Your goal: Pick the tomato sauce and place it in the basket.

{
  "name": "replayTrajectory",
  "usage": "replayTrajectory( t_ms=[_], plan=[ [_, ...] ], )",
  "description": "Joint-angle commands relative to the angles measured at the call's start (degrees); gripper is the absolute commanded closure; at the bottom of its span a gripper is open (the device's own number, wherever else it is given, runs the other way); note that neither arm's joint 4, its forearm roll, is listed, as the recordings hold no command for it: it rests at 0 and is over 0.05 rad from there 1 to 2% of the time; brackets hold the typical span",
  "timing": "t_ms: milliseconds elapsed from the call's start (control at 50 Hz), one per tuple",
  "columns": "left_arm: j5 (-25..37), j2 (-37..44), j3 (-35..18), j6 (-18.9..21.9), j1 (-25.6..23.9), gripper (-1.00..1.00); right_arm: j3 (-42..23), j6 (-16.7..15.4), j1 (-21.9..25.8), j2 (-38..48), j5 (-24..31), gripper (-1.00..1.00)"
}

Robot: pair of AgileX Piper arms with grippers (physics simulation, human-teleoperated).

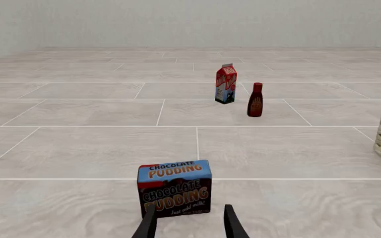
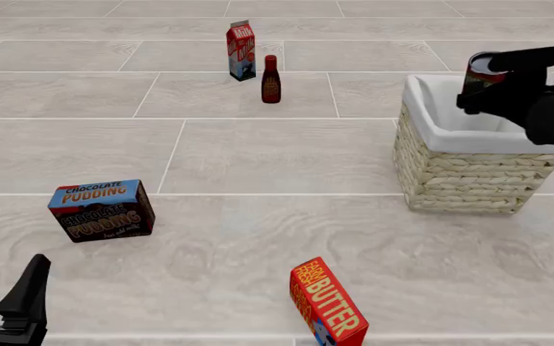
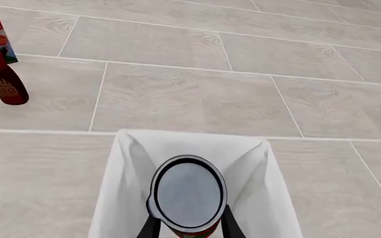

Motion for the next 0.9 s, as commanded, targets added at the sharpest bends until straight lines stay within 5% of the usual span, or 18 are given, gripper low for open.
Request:
replayTrajectory(
  t_ms=[20, 900],
  plan=[
    [0.0, 0.0, 0.0, 0.0, 0.0, -1.00, -0.6, 0.9, 0.0, 0.8, -0.1, 1.00],
    [0.0, 0.0, 0.0, 0.0, 0.0, -1.00, -1.3, 0.0, 0.0, 3.5, 0.1, 1.00]
  ],
)
